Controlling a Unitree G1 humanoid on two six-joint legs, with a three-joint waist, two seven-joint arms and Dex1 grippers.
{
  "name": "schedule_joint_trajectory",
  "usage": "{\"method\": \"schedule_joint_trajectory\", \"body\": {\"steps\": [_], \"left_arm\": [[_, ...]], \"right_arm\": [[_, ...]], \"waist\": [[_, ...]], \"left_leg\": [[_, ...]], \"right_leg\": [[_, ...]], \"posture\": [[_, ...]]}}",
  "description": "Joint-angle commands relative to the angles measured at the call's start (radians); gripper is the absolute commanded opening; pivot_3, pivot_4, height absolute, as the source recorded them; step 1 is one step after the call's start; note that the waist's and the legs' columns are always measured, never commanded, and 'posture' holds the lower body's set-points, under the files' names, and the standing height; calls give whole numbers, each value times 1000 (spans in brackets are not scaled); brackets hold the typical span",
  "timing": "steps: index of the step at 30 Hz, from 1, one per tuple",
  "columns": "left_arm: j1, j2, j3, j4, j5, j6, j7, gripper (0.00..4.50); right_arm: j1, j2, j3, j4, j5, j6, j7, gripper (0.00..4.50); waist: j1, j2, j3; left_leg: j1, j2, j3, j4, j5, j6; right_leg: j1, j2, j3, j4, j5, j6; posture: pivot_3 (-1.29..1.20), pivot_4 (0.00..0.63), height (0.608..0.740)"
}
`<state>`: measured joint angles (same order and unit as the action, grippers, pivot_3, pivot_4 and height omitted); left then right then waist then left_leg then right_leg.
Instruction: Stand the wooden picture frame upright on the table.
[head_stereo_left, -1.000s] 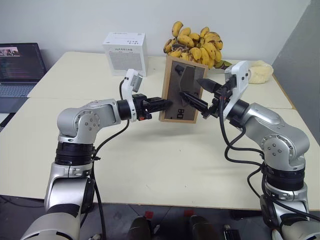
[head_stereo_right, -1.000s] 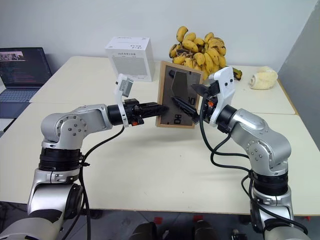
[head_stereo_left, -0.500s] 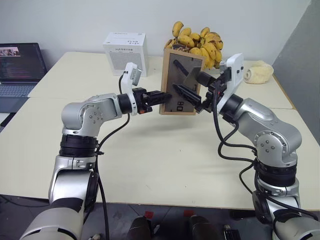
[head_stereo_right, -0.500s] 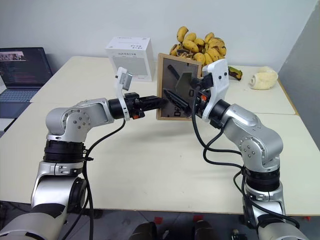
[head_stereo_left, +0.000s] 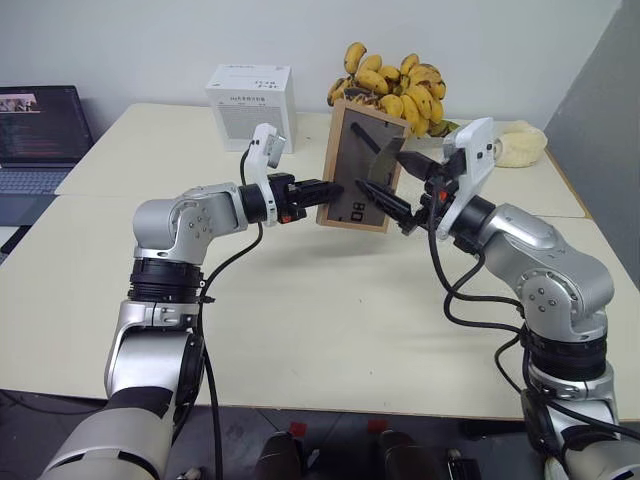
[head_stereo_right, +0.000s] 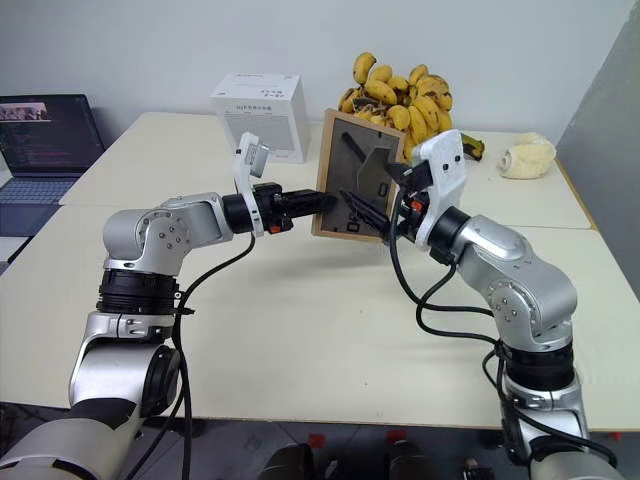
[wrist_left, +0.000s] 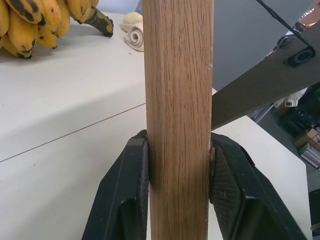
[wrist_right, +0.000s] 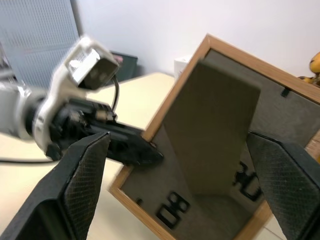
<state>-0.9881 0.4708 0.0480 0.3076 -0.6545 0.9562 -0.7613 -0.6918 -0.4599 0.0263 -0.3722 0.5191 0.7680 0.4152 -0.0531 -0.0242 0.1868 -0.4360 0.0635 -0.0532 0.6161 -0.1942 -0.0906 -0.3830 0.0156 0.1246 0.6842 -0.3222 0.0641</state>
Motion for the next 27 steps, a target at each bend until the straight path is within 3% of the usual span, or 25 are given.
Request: {"method": "schedule_joint_trajectory", "body": {"steps": [1,7,11,14,17,20,27], "left_arm": [[-25,12,21,-75,-12,-2,-27,1312],[22,11,41,-171,-56,84,-8,1312],[65,30,80,-255,-116,213,25,1312],[87,56,126,-313,-174,328,50,1312],[76,65,205,-325,-232,487,105,1312],[52,56,277,-323,-285,620,156,1312],[115,135,274,-306,-607,658,329,1312]], "right_arm": [[24,-88,45,80,-141,-118,56,4478],[48,-213,70,179,-286,-310,169,4478],[124,-343,91,248,-467,-646,223,4478],[144,-388,99,369,-591,-919,185,4478],[127,-456,166,514,-891,-1341,-15,4478],[88,-468,212,609,-1164,-1567,-279,4478],[-44,-372,321,788,-1564,-1638,-813,4478]], "waist": [[1,0,0],[1,0,0],[3,0,0],[0,0,0],[-2,0,0],[-5,0,0],[-11,0,0]], "left_leg": [[0,0,0,0,0,0],[0,0,1,0,0,0],[0,0,1,0,0,0],[0,0,1,1,0,0],[0,0,1,5,0,0],[1,0,1,8,0,0],[3,-1,0,12,3,-3]], "right_leg": [[0,0,0,0,0,0],[0,0,1,0,0,0],[0,0,1,-1,0,0],[0,0,1,-1,0,0],[0,0,1,2,0,0],[0,0,1,6,0,0],[-1,0,2,17,0,0]], "posture": [[0,150,740],[0,150,740],[0,150,740],[0,150,740],[0,150,740],[0,150,740],[0,150,740]]}}
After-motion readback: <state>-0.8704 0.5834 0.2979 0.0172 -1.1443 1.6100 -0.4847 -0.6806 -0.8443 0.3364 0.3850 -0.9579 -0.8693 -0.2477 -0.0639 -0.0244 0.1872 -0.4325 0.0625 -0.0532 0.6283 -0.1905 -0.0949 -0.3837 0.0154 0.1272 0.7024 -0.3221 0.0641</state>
